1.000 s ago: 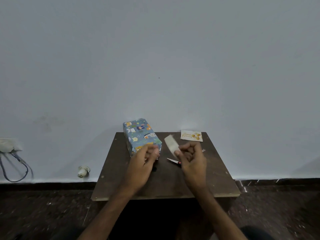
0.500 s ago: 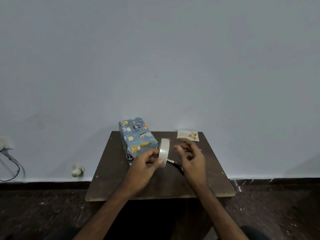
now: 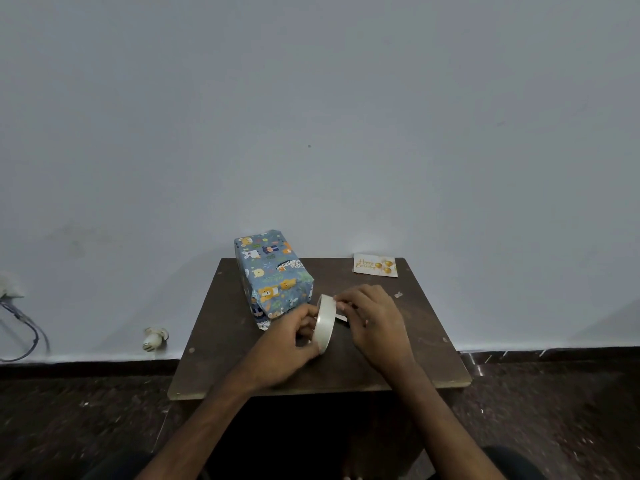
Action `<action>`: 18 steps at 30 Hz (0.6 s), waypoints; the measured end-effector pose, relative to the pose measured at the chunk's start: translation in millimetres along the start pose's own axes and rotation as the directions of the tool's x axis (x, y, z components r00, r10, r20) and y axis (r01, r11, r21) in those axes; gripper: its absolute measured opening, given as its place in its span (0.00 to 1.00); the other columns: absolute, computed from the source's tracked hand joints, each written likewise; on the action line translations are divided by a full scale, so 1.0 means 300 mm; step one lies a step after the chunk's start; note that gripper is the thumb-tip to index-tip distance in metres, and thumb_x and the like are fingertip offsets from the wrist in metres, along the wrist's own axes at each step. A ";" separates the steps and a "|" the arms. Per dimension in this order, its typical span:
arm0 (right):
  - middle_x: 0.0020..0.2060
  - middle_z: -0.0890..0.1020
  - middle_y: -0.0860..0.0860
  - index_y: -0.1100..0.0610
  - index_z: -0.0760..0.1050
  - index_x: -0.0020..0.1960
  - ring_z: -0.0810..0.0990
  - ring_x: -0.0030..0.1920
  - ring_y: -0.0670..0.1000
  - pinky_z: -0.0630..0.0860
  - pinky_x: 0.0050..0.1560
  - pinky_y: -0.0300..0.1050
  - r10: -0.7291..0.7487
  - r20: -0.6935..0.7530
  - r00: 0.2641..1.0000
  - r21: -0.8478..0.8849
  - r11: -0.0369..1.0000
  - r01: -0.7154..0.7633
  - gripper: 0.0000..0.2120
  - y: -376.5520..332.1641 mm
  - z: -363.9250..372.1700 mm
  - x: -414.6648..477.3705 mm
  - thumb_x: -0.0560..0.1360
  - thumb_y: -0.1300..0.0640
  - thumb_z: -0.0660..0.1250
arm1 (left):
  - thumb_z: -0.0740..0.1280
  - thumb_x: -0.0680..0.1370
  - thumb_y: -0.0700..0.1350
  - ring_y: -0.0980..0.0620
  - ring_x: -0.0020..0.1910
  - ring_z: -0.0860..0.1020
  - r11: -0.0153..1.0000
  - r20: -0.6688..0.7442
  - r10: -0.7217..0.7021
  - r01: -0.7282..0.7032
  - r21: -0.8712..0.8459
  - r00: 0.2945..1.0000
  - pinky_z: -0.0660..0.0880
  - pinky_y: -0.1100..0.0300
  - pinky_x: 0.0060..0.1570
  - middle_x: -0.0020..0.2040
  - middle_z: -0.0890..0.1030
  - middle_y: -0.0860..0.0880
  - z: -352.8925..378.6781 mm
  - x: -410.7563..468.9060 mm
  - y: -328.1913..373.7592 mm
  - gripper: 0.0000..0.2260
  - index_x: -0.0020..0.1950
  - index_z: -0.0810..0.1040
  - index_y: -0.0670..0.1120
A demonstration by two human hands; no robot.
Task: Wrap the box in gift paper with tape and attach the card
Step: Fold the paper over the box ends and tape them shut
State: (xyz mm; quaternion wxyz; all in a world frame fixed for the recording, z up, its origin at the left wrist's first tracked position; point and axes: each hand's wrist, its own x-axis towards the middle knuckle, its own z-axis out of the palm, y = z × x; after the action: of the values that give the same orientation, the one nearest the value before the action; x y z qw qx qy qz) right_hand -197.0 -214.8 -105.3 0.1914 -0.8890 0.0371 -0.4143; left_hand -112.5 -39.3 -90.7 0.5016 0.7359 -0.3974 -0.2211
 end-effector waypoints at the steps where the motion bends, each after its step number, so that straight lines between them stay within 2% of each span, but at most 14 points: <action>1: 0.46 0.81 0.46 0.53 0.81 0.50 0.77 0.46 0.50 0.75 0.42 0.49 -0.056 0.026 0.998 -0.073 0.996 0.057 0.06 -0.002 0.001 -0.007 0.78 0.54 0.65 | 0.71 0.78 0.37 0.56 0.49 0.83 0.995 -0.006 -0.043 0.042 -0.095 0.999 0.78 0.61 0.50 0.50 0.85 0.51 0.011 -0.002 0.013 0.13 0.59 0.77 0.50; 3: 0.46 0.80 0.46 0.53 0.80 0.50 0.76 0.45 0.50 0.72 0.42 0.45 -0.119 0.052 0.991 -0.149 0.981 0.126 0.06 -0.014 0.002 -0.014 0.79 0.54 0.64 | 0.67 0.81 0.44 0.51 0.41 0.83 0.968 -0.054 -0.120 0.105 -0.229 0.991 0.77 0.58 0.45 0.45 0.85 0.46 0.028 -0.001 0.035 0.07 0.57 0.77 0.44; 5: 0.46 0.80 0.47 0.54 0.79 0.50 0.76 0.45 0.49 0.69 0.43 0.42 -0.145 0.061 0.988 -0.168 0.974 0.154 0.05 -0.028 0.000 -0.012 0.79 0.54 0.65 | 0.64 0.83 0.49 0.46 0.34 0.80 0.972 -0.115 -0.140 0.114 -0.206 0.983 0.76 0.51 0.42 0.40 0.85 0.42 0.032 0.004 0.043 0.11 0.56 0.76 0.41; 8: 0.46 0.80 0.47 0.54 0.78 0.49 0.75 0.44 0.48 0.69 0.42 0.42 -0.133 0.071 0.989 -0.167 0.976 0.143 0.05 -0.035 -0.006 -0.006 0.79 0.54 0.64 | 0.64 0.83 0.50 0.43 0.31 0.79 0.989 -0.125 -0.109 0.095 -0.110 0.986 0.78 0.46 0.42 0.37 0.85 0.44 0.029 0.007 0.046 0.09 0.55 0.75 0.44; 10: 0.43 0.78 0.45 0.52 0.76 0.47 0.74 0.43 0.46 0.70 0.42 0.43 -0.019 0.089 0.996 -0.115 0.993 0.029 0.04 -0.038 -0.008 -0.006 0.78 0.53 0.64 | 0.65 0.82 0.51 0.44 0.31 0.81 0.996 -0.107 -0.093 0.090 -0.024 0.990 0.78 0.46 0.46 0.38 0.86 0.49 0.030 0.006 0.046 0.08 0.58 0.72 0.50; 12: 0.40 0.77 0.42 0.50 0.75 0.45 0.75 0.41 0.44 0.74 0.41 0.44 0.186 0.161 0.969 0.071 0.977 -0.200 0.04 -0.042 -0.010 -0.003 0.79 0.53 0.65 | 0.66 0.81 0.50 0.46 0.32 0.83 0.995 -0.089 -0.087 0.091 0.051 0.992 0.79 0.49 0.51 0.40 0.87 0.53 0.028 0.010 0.040 0.13 0.64 0.68 0.55; 15: 0.38 0.82 0.47 0.53 0.79 0.43 0.79 0.40 0.46 0.76 0.45 0.51 0.414 0.294 0.861 0.407 0.761 -0.505 0.06 -0.041 -0.006 0.008 0.77 0.55 0.67 | 0.67 0.80 0.47 0.47 0.34 0.84 0.995 -0.018 -0.091 0.092 0.037 0.996 0.78 0.48 0.56 0.42 0.87 0.54 0.012 0.012 0.038 0.22 0.71 0.64 0.59; 18: 0.35 0.81 0.51 0.61 0.79 0.41 0.76 0.38 0.48 0.72 0.43 0.52 0.474 0.397 0.786 0.541 0.572 -0.617 0.12 -0.043 -0.003 0.016 0.73 0.52 0.65 | 0.65 0.74 0.49 0.46 0.34 0.84 0.995 0.015 -0.100 0.099 0.030 0.995 0.79 0.46 0.55 0.41 0.87 0.52 0.001 0.020 0.043 0.21 0.67 0.70 0.60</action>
State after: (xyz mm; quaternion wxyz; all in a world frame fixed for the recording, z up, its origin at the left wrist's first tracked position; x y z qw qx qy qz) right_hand -195.7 -204.2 -96.3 0.6064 -0.7485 0.1456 -0.2253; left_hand -113.8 -46.6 -78.4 0.4758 0.7601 -0.3677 -0.2461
